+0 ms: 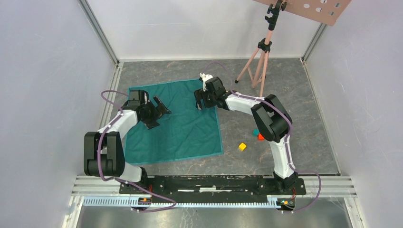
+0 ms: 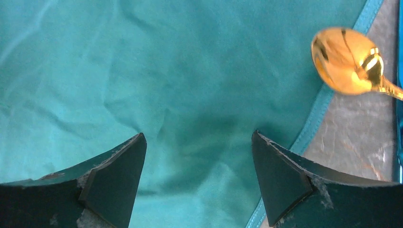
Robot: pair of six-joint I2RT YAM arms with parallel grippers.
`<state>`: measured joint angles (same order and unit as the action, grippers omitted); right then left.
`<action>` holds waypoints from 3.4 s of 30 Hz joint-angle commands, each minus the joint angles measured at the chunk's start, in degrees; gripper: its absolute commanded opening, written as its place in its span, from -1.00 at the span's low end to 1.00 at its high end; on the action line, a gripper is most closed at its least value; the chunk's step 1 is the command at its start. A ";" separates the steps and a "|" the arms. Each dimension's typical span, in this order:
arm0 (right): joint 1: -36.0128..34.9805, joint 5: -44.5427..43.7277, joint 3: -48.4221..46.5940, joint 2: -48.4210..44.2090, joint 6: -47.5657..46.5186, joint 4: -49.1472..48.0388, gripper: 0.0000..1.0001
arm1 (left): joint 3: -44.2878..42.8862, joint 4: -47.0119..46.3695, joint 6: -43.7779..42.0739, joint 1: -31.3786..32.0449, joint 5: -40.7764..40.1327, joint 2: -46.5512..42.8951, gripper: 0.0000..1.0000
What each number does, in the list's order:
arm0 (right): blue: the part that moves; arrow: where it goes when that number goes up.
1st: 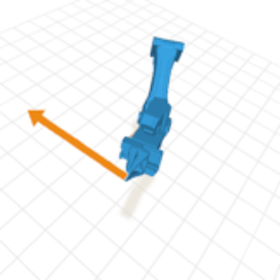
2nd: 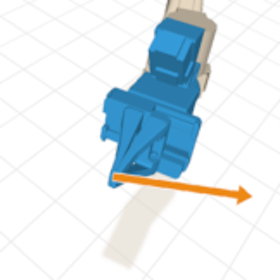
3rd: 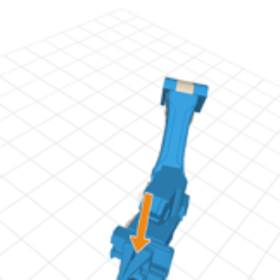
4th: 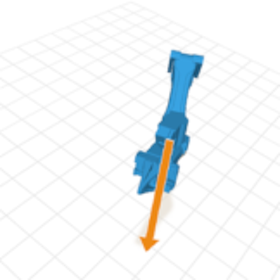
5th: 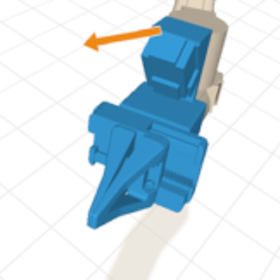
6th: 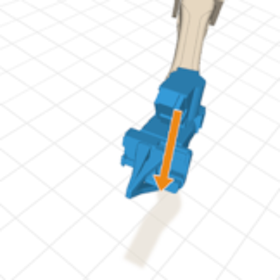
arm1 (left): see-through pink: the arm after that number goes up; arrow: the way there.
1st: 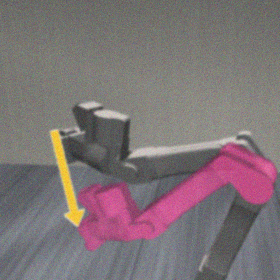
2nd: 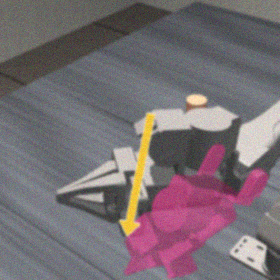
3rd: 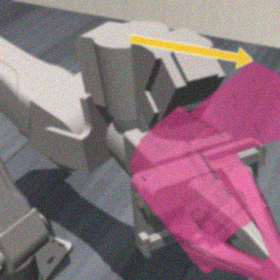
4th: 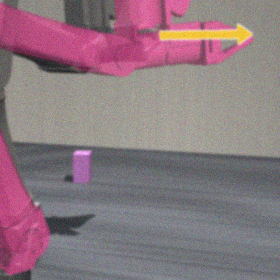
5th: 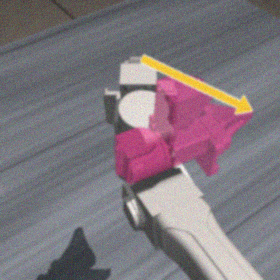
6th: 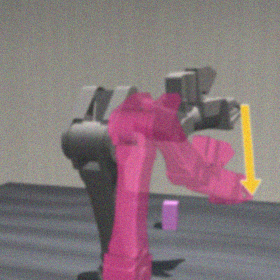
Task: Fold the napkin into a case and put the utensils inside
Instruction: Smooth out the napkin at the center of the board.
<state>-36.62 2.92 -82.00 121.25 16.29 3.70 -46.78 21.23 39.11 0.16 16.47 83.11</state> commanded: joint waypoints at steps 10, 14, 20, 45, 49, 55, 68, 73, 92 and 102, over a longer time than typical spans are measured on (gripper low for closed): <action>2.80 -3.23 -5.74 7.42 -0.56 -0.64 0.75 | -0.50 -14.87 6.70 -0.08 2.25 12.78 0.99; 3.61 -5.43 -7.32 8.33 -4.18 0.50 0.76 | -3.96 -15.84 8.20 -0.08 3.59 17.72 0.99; 3.75 -9.36 -12.49 9.45 -10.84 4.05 0.78 | -5.90 -15.46 8.02 1.20 2.90 18.40 1.00; -9.27 -16.81 18.86 -38.00 2.95 16.21 0.96 | -4.79 14.51 -16.64 3.07 1.27 -29.94 1.00; -8.01 -26.34 23.71 -40.68 17.17 23.32 0.96 | -2.79 16.78 -18.10 3.07 -3.05 -35.06 1.00; -2.62 -7.37 27.13 -34.44 26.32 26.73 0.05 | 0.20 16.32 -17.07 3.05 -10.28 -40.65 1.00; -11.09 -21.85 20.91 -26.81 44.98 38.82 0.72 | 0.36 15.91 -17.41 3.01 -10.80 -44.08 1.00; -8.96 -25.54 19.69 -26.98 29.90 25.62 0.65 | 0.47 15.72 -17.45 3.02 -10.69 -44.51 1.00; 7.92 0.52 -5.10 -2.47 6.40 1.89 0.96 | 0.47 16.00 -17.41 3.01 -12.28 -43.70 1.00; 10.59 0.27 -9.93 3.63 7.98 1.75 0.96 | 0.46 16.12 -17.38 3.00 -12.91 -43.37 1.00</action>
<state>-27.05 2.83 -89.67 123.57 24.08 7.27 -46.46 38.06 25.17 3.14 4.54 39.83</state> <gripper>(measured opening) 0.979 0.996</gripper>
